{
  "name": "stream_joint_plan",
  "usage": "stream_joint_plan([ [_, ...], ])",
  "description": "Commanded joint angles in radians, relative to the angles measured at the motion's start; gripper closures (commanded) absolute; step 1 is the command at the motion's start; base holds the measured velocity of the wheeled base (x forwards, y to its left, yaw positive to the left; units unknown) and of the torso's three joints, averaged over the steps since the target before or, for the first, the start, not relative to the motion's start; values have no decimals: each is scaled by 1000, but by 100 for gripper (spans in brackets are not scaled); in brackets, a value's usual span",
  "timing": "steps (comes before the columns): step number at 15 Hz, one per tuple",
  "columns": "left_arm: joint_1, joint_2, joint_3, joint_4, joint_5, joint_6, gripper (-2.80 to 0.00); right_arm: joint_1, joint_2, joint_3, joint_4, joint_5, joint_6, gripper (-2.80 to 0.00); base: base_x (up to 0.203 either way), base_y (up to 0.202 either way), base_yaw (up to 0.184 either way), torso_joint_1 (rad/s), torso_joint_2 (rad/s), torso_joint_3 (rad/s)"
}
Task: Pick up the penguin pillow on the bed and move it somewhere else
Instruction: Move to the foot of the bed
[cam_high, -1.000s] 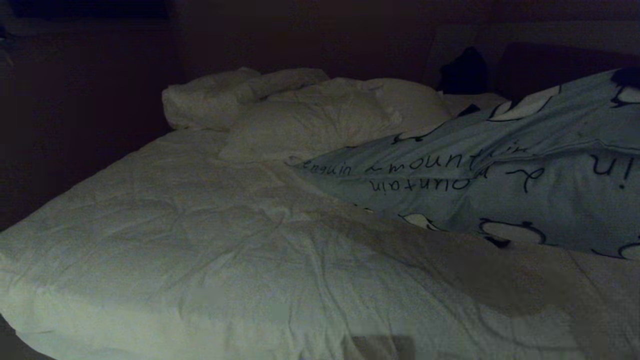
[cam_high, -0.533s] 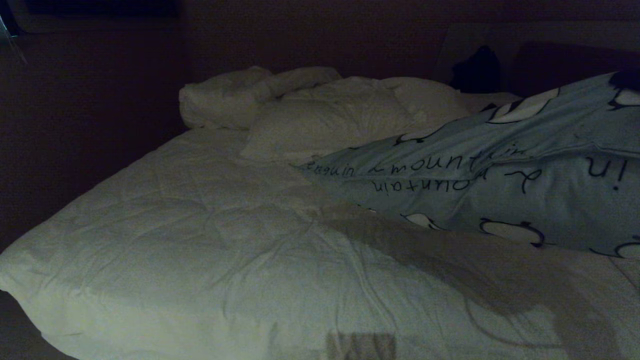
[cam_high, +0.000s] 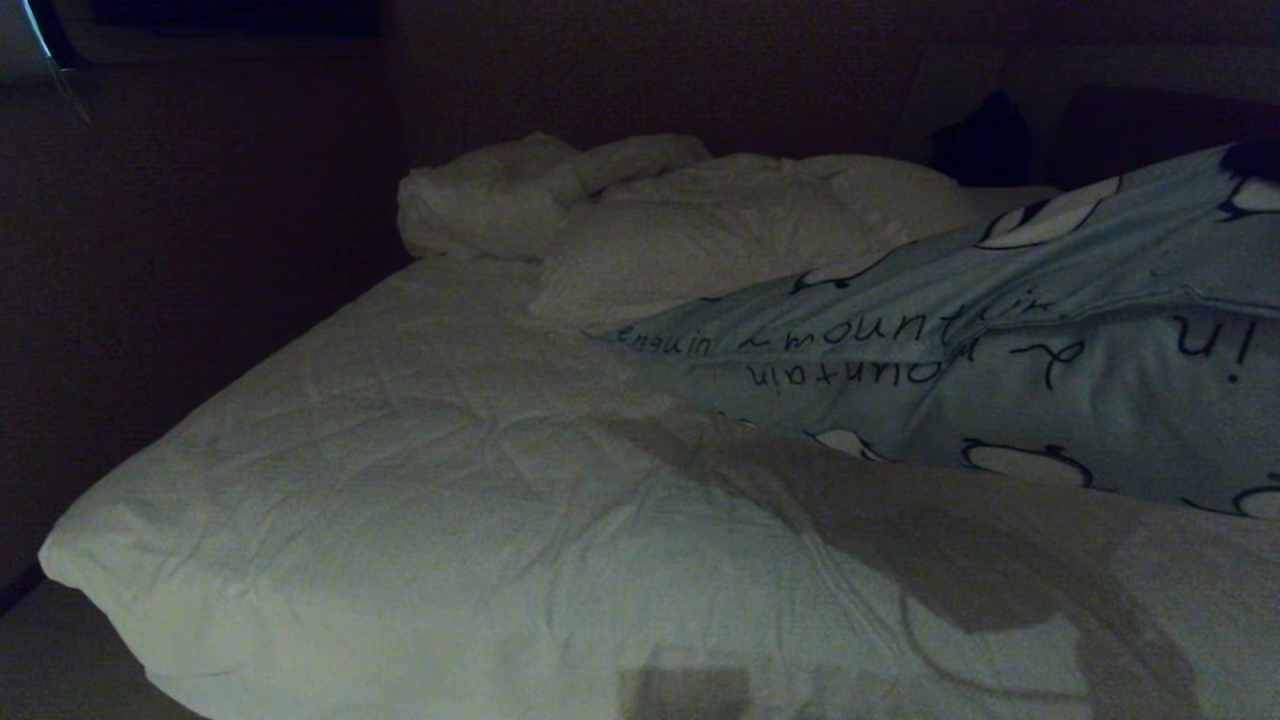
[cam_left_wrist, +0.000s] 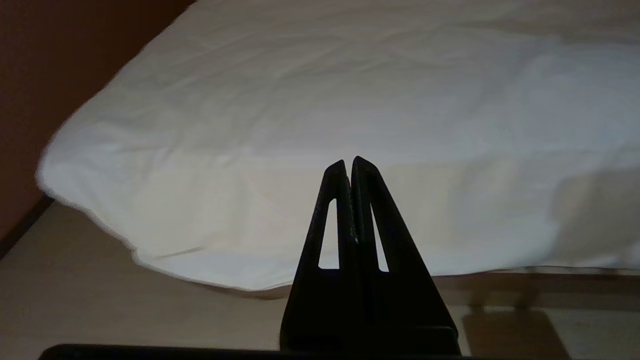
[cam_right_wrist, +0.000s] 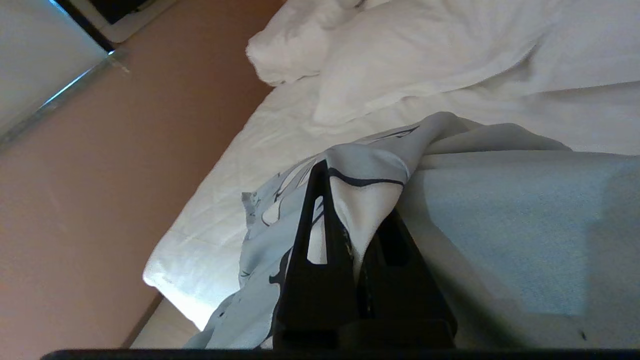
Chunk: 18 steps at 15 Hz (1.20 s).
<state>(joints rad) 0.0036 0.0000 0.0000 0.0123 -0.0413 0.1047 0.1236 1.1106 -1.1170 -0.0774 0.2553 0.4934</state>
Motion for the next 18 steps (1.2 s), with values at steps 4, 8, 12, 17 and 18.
stream_joint_plan([
  [4,1,-2,2,3,0,1,0,1,1,0,-1,2,2,0,0,196,0,4,2,4],
  [8,1,-2,2,3,1,3,0,-1,1,2,-1,2,2,0,0,193,0,3,0,3],
  [12,1,-2,2,3,3,3,0,-1,1,3,-1,2,2,0,0,194,0,2,3,2],
  [17,1,-2,2,1,3,4,0,-1,1,4,-1,2,2,0,0,195,-2,1,2,2],
  [18,1,-2,2,1,3,4,0,-1,1,5,-1,2,2,0,0,195,-3,0,2,0],
])
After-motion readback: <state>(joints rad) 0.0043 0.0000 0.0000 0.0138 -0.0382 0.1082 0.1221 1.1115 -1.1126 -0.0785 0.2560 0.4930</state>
